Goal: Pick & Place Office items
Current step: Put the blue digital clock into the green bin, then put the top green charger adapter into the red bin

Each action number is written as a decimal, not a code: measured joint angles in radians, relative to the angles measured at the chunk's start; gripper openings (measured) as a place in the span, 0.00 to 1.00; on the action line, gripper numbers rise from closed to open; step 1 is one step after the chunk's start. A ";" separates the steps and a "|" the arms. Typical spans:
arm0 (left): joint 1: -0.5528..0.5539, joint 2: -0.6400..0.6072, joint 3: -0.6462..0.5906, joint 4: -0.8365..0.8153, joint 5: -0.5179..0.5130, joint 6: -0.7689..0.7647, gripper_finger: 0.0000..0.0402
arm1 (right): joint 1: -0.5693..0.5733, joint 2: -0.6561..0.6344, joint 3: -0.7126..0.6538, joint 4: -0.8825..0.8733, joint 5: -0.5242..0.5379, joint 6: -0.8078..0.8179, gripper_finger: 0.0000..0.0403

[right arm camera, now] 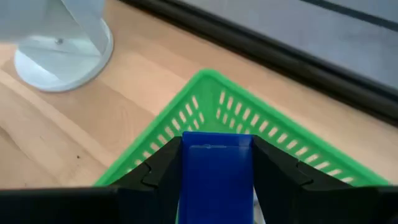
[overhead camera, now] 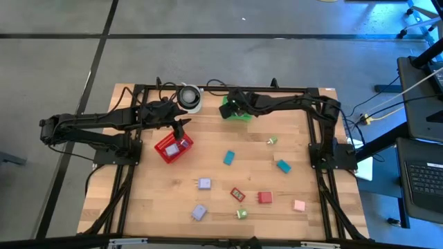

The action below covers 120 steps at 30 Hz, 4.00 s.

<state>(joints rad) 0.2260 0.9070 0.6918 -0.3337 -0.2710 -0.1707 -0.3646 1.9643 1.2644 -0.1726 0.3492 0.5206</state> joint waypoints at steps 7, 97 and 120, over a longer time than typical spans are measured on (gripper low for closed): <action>0.000 0.000 0.000 0.001 0.000 0.002 0.42 | 0.000 0.005 0.001 0.000 -0.006 0.022 0.54; -0.002 0.000 0.000 -0.003 -0.005 -0.078 0.42 | 0.179 -0.323 -0.168 -0.664 -0.151 -0.327 0.33; -0.002 0.000 0.000 0.459 0.045 0.088 0.50 | 0.186 -0.370 0.105 0.135 -0.245 -0.453 0.36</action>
<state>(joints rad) 0.2241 0.9066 0.6918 0.1253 -0.2263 -0.0826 -0.1782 1.5943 1.3693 -0.0375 0.1041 0.0677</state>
